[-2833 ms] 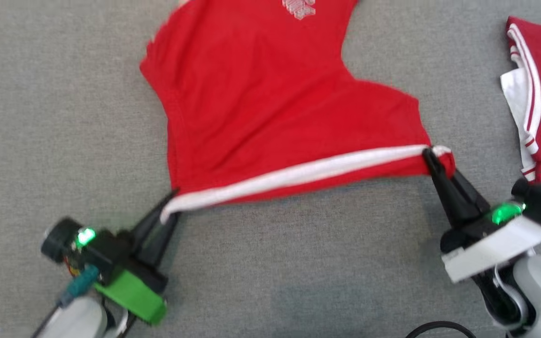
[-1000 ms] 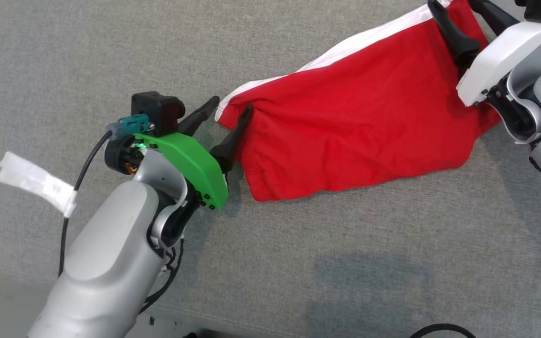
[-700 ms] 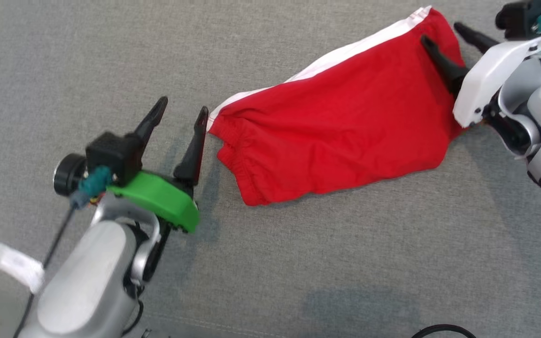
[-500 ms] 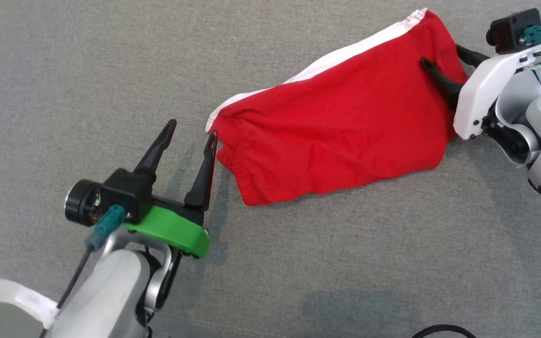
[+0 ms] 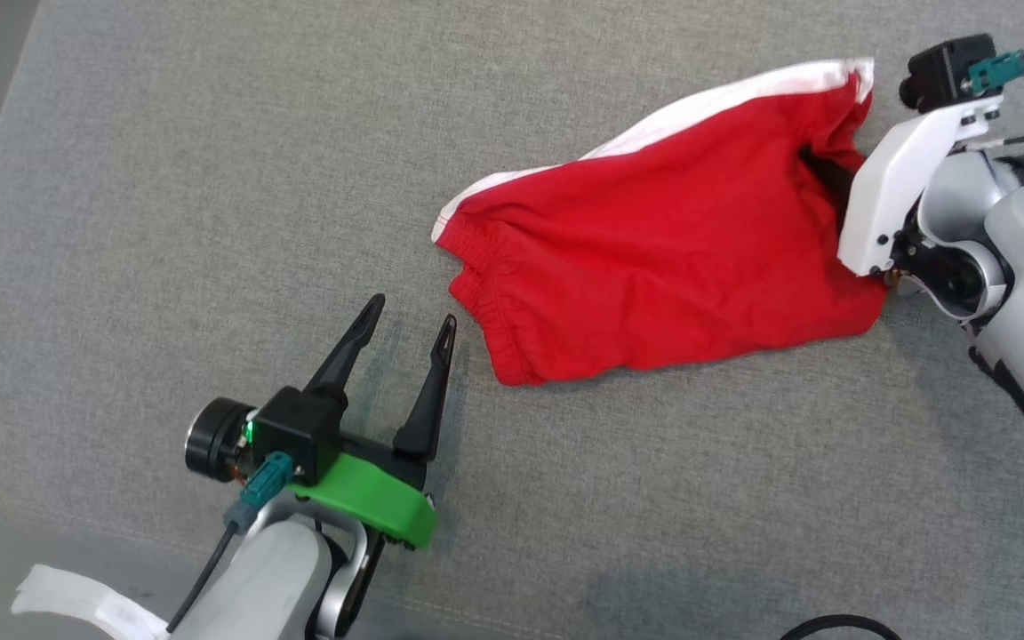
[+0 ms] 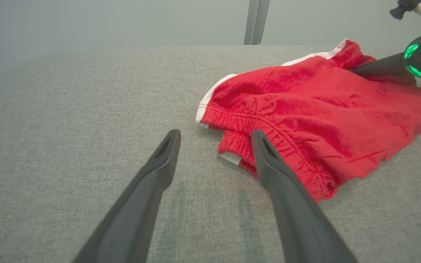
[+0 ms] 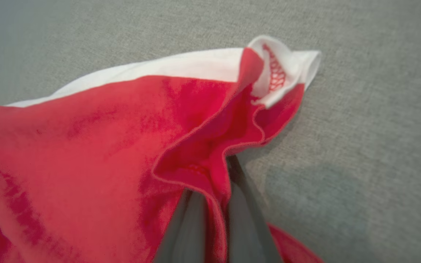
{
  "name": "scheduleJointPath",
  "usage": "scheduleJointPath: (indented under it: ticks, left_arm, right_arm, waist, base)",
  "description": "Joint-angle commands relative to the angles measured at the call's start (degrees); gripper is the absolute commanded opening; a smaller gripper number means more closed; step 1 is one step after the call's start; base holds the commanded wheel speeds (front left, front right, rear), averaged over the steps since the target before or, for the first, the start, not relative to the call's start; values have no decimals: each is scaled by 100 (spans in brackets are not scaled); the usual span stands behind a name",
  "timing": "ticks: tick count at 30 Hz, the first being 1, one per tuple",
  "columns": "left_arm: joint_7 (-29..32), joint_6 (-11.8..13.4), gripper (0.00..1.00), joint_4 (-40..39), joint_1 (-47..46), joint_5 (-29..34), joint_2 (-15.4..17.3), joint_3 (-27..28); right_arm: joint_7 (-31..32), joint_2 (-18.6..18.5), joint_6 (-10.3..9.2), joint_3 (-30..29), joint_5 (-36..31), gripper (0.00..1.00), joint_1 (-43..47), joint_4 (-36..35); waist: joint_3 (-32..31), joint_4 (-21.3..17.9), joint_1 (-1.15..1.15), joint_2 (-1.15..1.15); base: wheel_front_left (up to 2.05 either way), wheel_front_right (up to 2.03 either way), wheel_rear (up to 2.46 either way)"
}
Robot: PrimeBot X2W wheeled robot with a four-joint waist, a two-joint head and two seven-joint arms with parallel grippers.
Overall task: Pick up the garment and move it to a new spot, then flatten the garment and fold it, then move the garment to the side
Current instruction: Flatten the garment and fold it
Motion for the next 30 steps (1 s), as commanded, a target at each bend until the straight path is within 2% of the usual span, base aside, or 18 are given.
scheduleJointPath:
  ticks: [1,5,11,15,17,21,23,30]
  left_arm:
    - [-34,-57,100,82,138,30,-28,27]
    - [-57,-111,100,303,477,35,16,131]
    - [-57,-157,100,213,964,318,157,311]
    - [-58,-222,100,42,1205,521,183,414]
    - [-53,-330,100,-78,1491,755,138,487]
    - [-53,-475,100,-103,1836,868,-12,641]
    - [-54,-538,100,-97,1981,902,-116,722]
    - [-53,-695,100,98,2150,1134,-315,949]
  right_arm:
    - [219,152,47,103,168,0,459,-13]
    - [304,143,21,-234,494,0,777,-151]
    - [512,-139,16,-884,714,0,1344,49]
    - [595,-176,18,-1313,816,0,1618,434]
    - [442,-263,18,-1742,764,0,1802,932]
    - [112,-249,26,-2185,607,0,1724,1314]
    - [13,-113,26,-2370,570,0,1570,1310]
    - [178,1253,26,-2584,157,0,1542,506]
  waist:
    - [-364,-250,0,69]
    - [-866,-614,0,69]
    - [-1396,-1015,0,69]
    - [-1519,-1101,0,69]
    - [-1629,-1096,0,69]
    - [-1731,-1049,0,69]
    - [-1775,-1018,0,69]
    - [-1745,-1017,0,69]
  base:
    - [0,0,0]
    - [0,0,0]
    - [0,0,0]
    - [0,0,0]
    - [0,0,0]
    - [0,0,0]
    - [0,0,0]
    - [0,0,0]
